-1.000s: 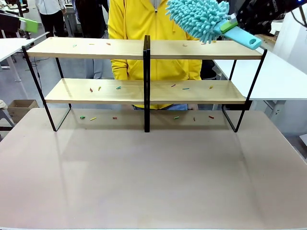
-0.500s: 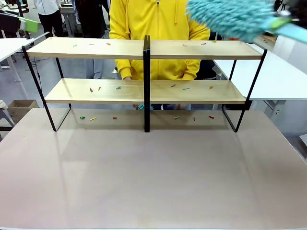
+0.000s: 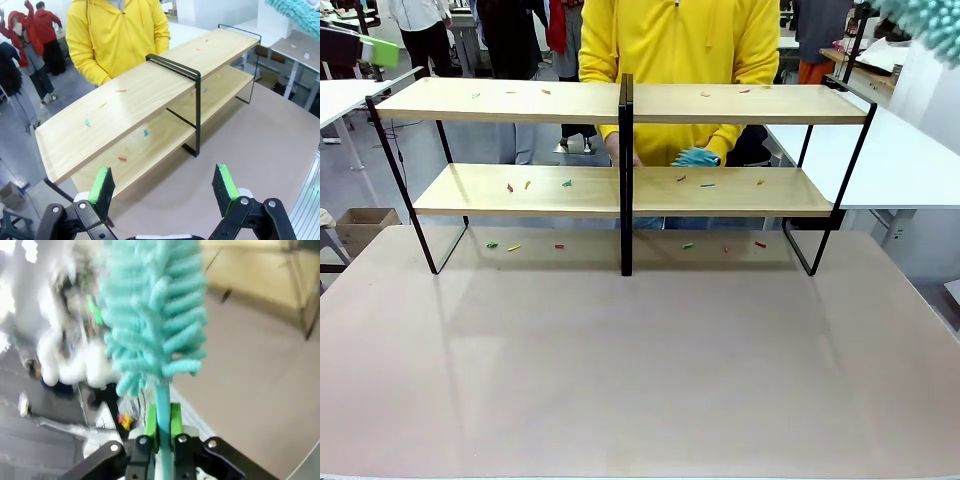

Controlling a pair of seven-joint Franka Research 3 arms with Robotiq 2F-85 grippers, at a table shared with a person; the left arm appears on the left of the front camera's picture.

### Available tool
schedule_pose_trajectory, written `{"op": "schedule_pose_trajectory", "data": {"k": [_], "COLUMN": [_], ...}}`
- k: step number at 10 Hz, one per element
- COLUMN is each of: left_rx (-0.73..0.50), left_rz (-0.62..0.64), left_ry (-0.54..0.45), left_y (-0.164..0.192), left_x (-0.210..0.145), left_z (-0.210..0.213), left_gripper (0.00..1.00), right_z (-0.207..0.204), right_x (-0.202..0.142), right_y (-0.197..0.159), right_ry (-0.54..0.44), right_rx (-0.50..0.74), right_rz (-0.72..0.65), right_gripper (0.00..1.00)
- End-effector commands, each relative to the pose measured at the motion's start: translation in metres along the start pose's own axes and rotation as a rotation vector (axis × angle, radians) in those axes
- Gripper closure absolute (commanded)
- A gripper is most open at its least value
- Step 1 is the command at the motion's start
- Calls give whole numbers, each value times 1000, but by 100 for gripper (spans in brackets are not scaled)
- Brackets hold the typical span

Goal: Clean the shelves.
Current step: Pick up the Duster when the human hands it over, then clean a randomly selected level of the Shelf with the Duster.

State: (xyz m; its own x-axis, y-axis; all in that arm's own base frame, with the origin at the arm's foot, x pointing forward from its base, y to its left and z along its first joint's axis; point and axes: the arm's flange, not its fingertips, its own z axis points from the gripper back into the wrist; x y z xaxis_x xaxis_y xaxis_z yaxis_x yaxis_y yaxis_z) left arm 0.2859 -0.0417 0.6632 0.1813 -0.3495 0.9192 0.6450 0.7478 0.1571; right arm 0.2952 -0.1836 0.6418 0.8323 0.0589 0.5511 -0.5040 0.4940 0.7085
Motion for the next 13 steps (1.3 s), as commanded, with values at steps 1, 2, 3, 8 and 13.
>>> {"op": "schedule_pose_trajectory", "data": {"k": [1, 2, 3, 8, 13], "left_rx": [3, 3, 3, 3, 3], "left_rz": [8, 8, 8, 8, 8], "left_ry": [3, 3, 3, 3, 3], "left_y": [-1, -1, -1, -1, -1], "left_x": [0, 0, 0, 0, 0], "left_z": [-1, -1, -1, -1, -1], "left_gripper": [0, 0, 0, 0, 0], "right_z": [1, 1, 1, 1, -13], "right_x": [8, 8, 8, 8, 12], "right_y": [25, 25, 25, 25, 51], "right_ry": [109, 109, 109, 109, 186], "right_rx": [15, 15, 15, 15, -69], "right_rz": [81, 81, 81, 81, 39], "right_gripper": [88, 88, 88, 88, 88]}}
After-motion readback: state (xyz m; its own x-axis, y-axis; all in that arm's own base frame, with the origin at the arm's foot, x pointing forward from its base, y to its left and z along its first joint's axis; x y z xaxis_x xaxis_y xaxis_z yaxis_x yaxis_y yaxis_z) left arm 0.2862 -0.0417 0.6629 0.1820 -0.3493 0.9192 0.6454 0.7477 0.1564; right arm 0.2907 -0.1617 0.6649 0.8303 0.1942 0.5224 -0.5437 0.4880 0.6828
